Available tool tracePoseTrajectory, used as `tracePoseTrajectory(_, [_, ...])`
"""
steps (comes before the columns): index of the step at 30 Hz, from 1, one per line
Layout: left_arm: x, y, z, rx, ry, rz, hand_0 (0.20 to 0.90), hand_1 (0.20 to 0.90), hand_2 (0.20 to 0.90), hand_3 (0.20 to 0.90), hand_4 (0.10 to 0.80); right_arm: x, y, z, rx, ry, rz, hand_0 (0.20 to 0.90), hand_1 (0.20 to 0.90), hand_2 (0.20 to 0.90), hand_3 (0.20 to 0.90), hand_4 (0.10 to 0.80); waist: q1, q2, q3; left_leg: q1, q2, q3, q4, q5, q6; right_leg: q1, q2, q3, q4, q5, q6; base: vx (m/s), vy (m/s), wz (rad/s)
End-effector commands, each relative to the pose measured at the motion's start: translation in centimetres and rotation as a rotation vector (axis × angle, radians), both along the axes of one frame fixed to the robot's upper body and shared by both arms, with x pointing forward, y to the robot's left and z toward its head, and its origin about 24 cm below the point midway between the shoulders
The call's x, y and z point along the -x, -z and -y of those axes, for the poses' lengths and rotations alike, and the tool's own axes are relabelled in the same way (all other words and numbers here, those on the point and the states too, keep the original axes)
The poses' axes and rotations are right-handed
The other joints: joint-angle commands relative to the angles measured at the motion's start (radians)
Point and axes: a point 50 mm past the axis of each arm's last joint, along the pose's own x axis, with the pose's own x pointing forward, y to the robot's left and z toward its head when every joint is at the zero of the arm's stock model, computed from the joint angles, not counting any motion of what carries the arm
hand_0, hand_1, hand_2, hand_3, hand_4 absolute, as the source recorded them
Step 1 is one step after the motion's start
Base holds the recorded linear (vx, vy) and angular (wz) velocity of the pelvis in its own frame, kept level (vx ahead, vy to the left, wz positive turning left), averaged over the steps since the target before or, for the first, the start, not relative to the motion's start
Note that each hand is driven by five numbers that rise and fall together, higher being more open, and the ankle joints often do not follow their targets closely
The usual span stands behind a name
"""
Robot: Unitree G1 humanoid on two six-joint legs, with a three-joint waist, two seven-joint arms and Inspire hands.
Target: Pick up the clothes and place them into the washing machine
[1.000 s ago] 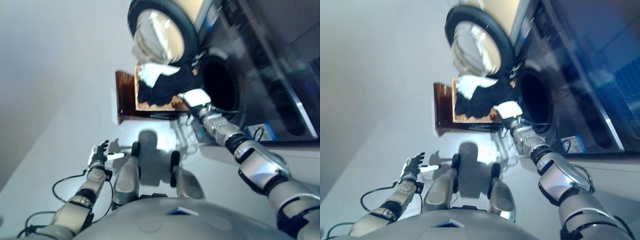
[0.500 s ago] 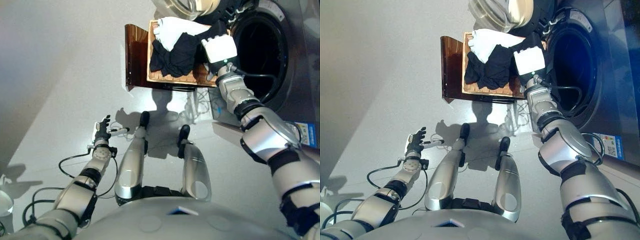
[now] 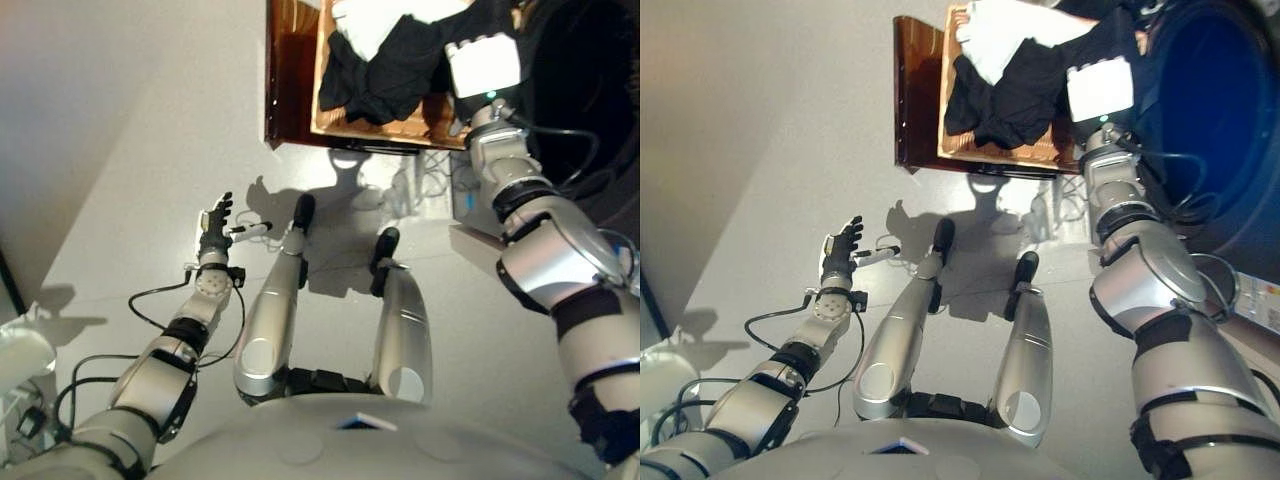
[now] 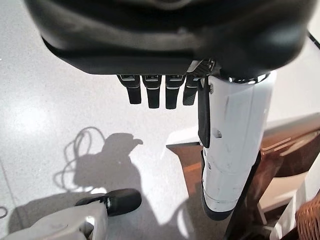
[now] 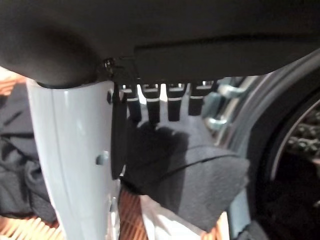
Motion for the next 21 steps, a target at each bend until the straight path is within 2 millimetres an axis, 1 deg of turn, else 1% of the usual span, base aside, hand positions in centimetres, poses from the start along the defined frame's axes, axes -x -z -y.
tracePoseTrajectory(1, [-0.7, -1.6, -0.9, -0.007, -0.029, 0.098, 0.900, 0.900, 0.900, 0.900, 0.800, -0.3, -7.7, 1.9, 0.050, 0.044, 0.255, 0.900, 0.900, 0.900, 0.900, 0.800, 0.030, 0.013, -0.038, -0.081, 0.009, 0.010, 0.184, -0.138, -0.069, -0.035, -0.016, 0.026, -0.045, 0.068, 0.053, -0.038, -0.019, 0.15])
tracePoseTrajectory(2, [-0.8, -1.8, -0.9, -0.004, -0.028, 0.106, 0.900, 0.900, 0.900, 0.900, 0.800, -0.2, -8.3, 2.3, 0.054, 0.053, 0.269, 0.900, 0.900, 0.900, 0.900, 0.800, 0.033, 0.015, -0.037, -0.101, 0.009, 0.004, 0.194, -0.142, -0.069, -0.054, -0.016, 0.024, -0.034, 0.059, 0.054, -0.041, -0.026, 0.12])
tracePoseTrajectory(3, [-0.9, -1.9, -0.9, -0.008, -0.024, 0.113, 0.900, 0.900, 0.900, 0.900, 0.800, -0.1, -8.9, 2.8, 0.069, 0.070, 0.276, 0.900, 0.900, 0.900, 0.900, 0.800, 0.039, 0.027, -0.032, -0.153, 0.007, 0.000, 0.234, -0.149, -0.072, -0.105, -0.020, 0.025, 0.019, 0.048, 0.055, -0.041, -0.026, 0.12])
tracePoseTrajectory(4, [-0.9, -1.9, -0.9, -0.008, -0.024, 0.113, 0.900, 0.900, 0.900, 0.900, 0.800, -0.1, -8.9, 2.8, 0.069, 0.070, 0.276, 0.900, 0.900, 0.900, 0.900, 0.800, 0.039, 0.027, -0.033, -0.156, 0.007, 0.000, 0.235, -0.150, -0.072, -0.107, -0.020, 0.026, 0.020, 0.047, 0.055, -0.026, -0.026, 0.20])
tracePoseTrajectory(5, [-1.1, -2.3, -0.9, -0.005, -0.022, 0.134, 0.900, 0.900, 0.900, 0.900, 0.800, 0.1, -9.6, 3.4, 0.090, 0.094, 0.287, 0.900, 0.900, 0.900, 0.900, 0.800, 0.043, 0.033, -0.038, -0.187, 0.005, -0.009, 0.255, -0.158, -0.072, -0.138, -0.024, 0.024, 0.045, 0.034, 0.054, 0.004, -0.016, 0.19])
tracePoseTrajectory(6, [-1.1, -2.3, -0.9, -0.005, -0.022, 0.134, 0.900, 0.900, 0.900, 0.900, 0.800, 0.1, -9.6, 3.4, 0.090, 0.094, 0.287, 0.900, 0.900, 0.900, 0.900, 0.800, 0.043, 0.033, -0.039, -0.188, 0.005, -0.009, 0.255, -0.159, -0.072, -0.140, -0.024, 0.024, 0.045, 0.033, 0.054, 0.088, -0.036, 0.25])
tracePoseTrajectory(7, [-0.9, -2.3, -0.9, -0.003, -0.026, 0.141, 0.900, 0.900, 0.900, 0.900, 0.800, 0.4, -10.1, 4.3, 0.088, 0.123, 0.302, 0.900, 0.900, 0.900, 0.900, 0.800, 0.052, 0.037, -0.042, -0.212, 0.002, -0.016, 0.296, -0.202, -0.074, -0.162, -0.033, 0.027, 0.094, -0.010, 0.057, 0.086, -0.020, 0.16])
tracePoseTrajectory(8, [-0.9, -2.3, -0.9, -0.003, -0.026, 0.140, 0.900, 0.900, 0.900, 0.900, 0.800, 0.4, -10.1, 4.3, 0.088, 0.123, 0.302, 0.900, 0.900, 0.900, 0.900, 0.800, 0.052, 0.037, -0.042, -0.213, 0.002, -0.015, 0.298, -0.204, -0.074, -0.163, -0.033, 0.028, 0.096, -0.012, 0.057, 0.080, -0.021, 0.18])
tracePoseTrajectory(9, [-0.9, -2.5, -0.8, -0.010, -0.021, 0.150, 0.900, 0.900, 0.900, 0.900, 0.800, 0.6, -10.6, 4.8, 0.095, 0.144, 0.310, 0.900, 0.900, 0.900, 0.900, 0.800, 0.057, 0.042, -0.040, -0.230, -0.001, -0.015, 0.309, -0.200, -0.077, -0.174, -0.036, 0.022, 0.108, -0.017, 0.055, 0.009, -0.007, 0.10])
tracePoseTrajectory(10, [-0.9, -2.8, -0.6, -0.006, -0.008, 0.169, 0.900, 0.900, 0.900, 0.900, 0.800, 1.1, -11.2, 5.8, 0.102, 0.170, 0.336, 0.900, 0.900, 0.900, 0.900, 0.800, 0.061, 0.050, -0.045, -0.232, -0.007, -0.017, 0.296, -0.197, -0.076, -0.187, -0.040, 0.024, 0.117, -0.022, 0.058, 0.007, -0.006, 0.07])
tracePoseTrajectory(12, [-0.9, -2.8, -0.6, -0.006, -0.008, 0.169, 0.900, 0.900, 0.900, 0.900, 0.800, 1.1, -11.1, 5.8, 0.102, 0.171, 0.336, 0.900, 0.900, 0.900, 0.900, 0.800, 0.061, 0.050, -0.046, -0.233, -0.007, -0.017, 0.296, -0.197, -0.076, -0.187, -0.040, 0.024, 0.118, -0.022, 0.058, 0.013, 0.004, 0.09])
tracePoseTrajectory(13, [-0.8, -2.9, -0.3, -0.005, 0.009, 0.177, 0.900, 0.900, 0.900, 0.900, 0.800, 1.4, -11.3, 6.4, 0.098, 0.191, 0.345, 0.900, 0.900, 0.900, 0.900, 0.800, 0.068, 0.060, -0.050, -0.237, -0.015, -0.018, 0.290, -0.191, -0.074, -0.190, -0.047, 0.024, 0.124, -0.025, 0.057, 0.019, 0.022, 0.13])
tracePoseTrajectory(15, [-0.6, -2.9, -0.1, -0.013, 0.036, 0.185, 0.900, 0.900, 0.900, 0.900, 0.800, 1.7, -11.7, 6.9, 0.115, 0.209, 0.351, 0.900, 0.900, 0.900, 0.900, 0.800, 0.077, 0.070, -0.056, -0.230, -0.028, -0.023, 0.271, -0.183, -0.072, -0.184, -0.055, 0.023, 0.122, -0.034, 0.055, 0.015, 0.006, 0.06])
tracePoseTrajectory(16, [-0.7, -3.3, -0.2, -0.010, 0.036, 0.202, 0.900, 0.900, 0.900, 0.900, 0.800, 2.1, -12.4, 7.6, 0.124, 0.227, 0.373, 0.900, 0.900, 0.900, 0.900, 0.800, 0.083, 0.084, -0.058, -0.225, -0.038, -0.026, 0.252, -0.170, -0.075, -0.184, -0.064, 0.022, 0.125, -0.036, 0.054, 0.007, 0.002, 0.04])
tracePoseTrajectory(17, [-0.7, -3.3, -0.2, -0.010, 0.036, 0.202, 0.900, 0.900, 0.900, 0.900, 0.800, 2.1, -12.4, 7.6, 0.124, 0.227, 0.373, 0.900, 0.900, 0.900, 0.900, 0.800, 0.083, 0.084, -0.057, -0.224, -0.038, -0.026, 0.251, -0.169, -0.075, -0.184, -0.064, 0.022, 0.125, -0.036, 0.054, -0.004, 0.035, 0.12])
tracePoseTrajectory(19, [-0.7, -3.4, 0.1, -0.011, 0.046, 0.209, 0.900, 0.900, 0.900, 0.900, 0.800, 2.6, -12.3, 8.6, 0.116, 0.263, 0.372, 0.900, 0.900, 0.900, 0.900, 0.800, 0.088, 0.102, -0.062, -0.220, -0.049, -0.028, 0.233, -0.158, -0.076, -0.186, -0.075, 0.023, 0.131, -0.038, 0.053, 0.005, 0.051, 0.37])
tracePoseTrajectory(20, [-0.7, -3.5, 0.2, -0.015, 0.056, 0.213, 0.900, 0.900, 0.900, 0.900, 0.800, 2.7, -12.4, 8.8, 0.117, 0.275, 0.375, 0.255, 0.255, 0.255, 0.255, 0.339, 0.090, 0.108, -0.064, -0.216, -0.053, -0.029, 0.228, -0.156, -0.075, -0.183, -0.077, 0.024, 0.130, -0.039, 0.052, 0.013, 0.053, 0.39])
tracePoseTrajectory(21, [-0.7, -3.5, 0.4, -0.014, 0.059, 0.214, 0.900, 0.900, 0.900, 0.900, 0.800, 2.8, -12.4, 9.0, 0.106, 0.280, 0.386, 0.200, 0.200, 0.200, 0.200, 0.300, 0.092, 0.114, -0.065, -0.210, -0.054, -0.027, 0.223, -0.154, -0.074, -0.178, -0.080, 0.024, 0.127, -0.038, 0.053, 0.013, 0.046, 0.24])
